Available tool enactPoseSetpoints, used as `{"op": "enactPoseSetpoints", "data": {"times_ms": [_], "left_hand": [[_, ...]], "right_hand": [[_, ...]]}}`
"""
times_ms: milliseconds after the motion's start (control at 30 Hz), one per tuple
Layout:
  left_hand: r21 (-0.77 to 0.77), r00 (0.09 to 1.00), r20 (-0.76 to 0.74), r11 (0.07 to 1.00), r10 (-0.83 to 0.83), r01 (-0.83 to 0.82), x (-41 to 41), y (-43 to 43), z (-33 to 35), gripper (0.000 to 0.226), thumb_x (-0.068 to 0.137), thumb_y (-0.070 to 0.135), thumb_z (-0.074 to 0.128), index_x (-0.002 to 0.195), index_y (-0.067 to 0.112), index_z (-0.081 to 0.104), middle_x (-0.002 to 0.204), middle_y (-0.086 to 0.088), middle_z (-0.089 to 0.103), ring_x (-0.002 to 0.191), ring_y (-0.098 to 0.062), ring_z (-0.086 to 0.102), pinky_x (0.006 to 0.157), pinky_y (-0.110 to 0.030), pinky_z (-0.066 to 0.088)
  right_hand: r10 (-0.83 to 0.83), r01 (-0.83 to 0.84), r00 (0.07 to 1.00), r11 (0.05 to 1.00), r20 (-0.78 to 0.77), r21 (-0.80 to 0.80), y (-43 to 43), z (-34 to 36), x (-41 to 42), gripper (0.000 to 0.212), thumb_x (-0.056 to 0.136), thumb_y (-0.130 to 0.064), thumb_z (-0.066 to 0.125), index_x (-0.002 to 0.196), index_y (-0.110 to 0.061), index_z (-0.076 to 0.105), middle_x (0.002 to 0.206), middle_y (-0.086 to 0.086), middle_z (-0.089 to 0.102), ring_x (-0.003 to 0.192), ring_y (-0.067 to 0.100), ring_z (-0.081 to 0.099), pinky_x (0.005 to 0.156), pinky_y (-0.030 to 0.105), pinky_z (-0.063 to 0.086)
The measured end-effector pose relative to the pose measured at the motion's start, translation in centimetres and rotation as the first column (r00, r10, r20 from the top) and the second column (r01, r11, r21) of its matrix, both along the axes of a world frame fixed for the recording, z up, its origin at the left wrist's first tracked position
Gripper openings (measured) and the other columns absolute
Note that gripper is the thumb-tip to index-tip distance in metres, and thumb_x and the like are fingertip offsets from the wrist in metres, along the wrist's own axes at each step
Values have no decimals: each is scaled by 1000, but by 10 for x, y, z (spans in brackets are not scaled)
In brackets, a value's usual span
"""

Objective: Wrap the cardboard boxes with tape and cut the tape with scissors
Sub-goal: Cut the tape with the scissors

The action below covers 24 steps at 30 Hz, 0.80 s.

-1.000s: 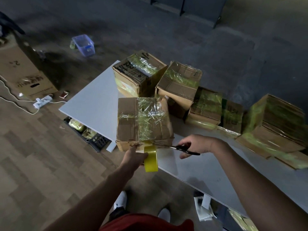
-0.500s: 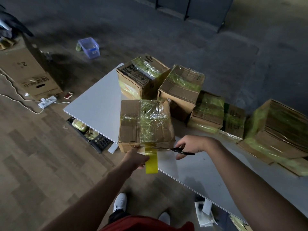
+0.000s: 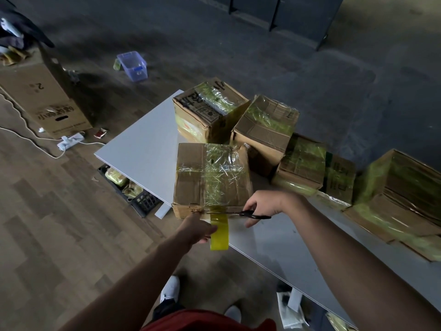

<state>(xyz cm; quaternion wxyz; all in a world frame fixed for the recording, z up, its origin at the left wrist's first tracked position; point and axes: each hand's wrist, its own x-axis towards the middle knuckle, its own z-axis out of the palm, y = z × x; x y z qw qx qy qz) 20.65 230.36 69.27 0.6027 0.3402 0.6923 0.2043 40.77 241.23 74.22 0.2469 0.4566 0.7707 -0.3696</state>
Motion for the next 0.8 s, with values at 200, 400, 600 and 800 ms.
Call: {"op": "enactPoseSetpoints", "data": {"times_ms": [200,400,600,800], "left_hand": [[-5,1000,-17,1000,3,-4,0,1,-3,40,86,5,68,122,5,51,89,-6,62,68,-11,60,56,-23,49],[-16,1000,-26,1000,-10,9,-1,2,-2,48,87,5,67,130,4,47,95,-11,62,70,-14,61,58,-25,49],[-9,999,-37,1000,-20,20,0,2,-3,47,87,5,67,129,5,48,95,-10,62,70,-13,60,58,-24,49],[-16,999,-48,1000,-19,19,0,3,-3,40,87,6,68,123,3,51,98,-11,62,74,-15,60,61,-25,51]], "right_hand": [[-31,31,998,999,-53,-8,0,0,3,34,71,-48,79,100,-31,72,79,-17,65,59,-7,56,50,8,39],[-34,32,998,999,-53,-36,5,-1,3,33,69,-47,82,95,-29,74,67,-13,65,49,-2,53,45,9,40],[-55,52,997,997,-52,-55,8,-5,4,33,68,-43,84,93,-25,75,63,-8,64,49,1,51,45,10,38],[-23,22,999,999,-22,-46,9,-4,2,29,69,-40,84,90,-23,74,76,-1,67,52,3,51,51,14,42]]}}
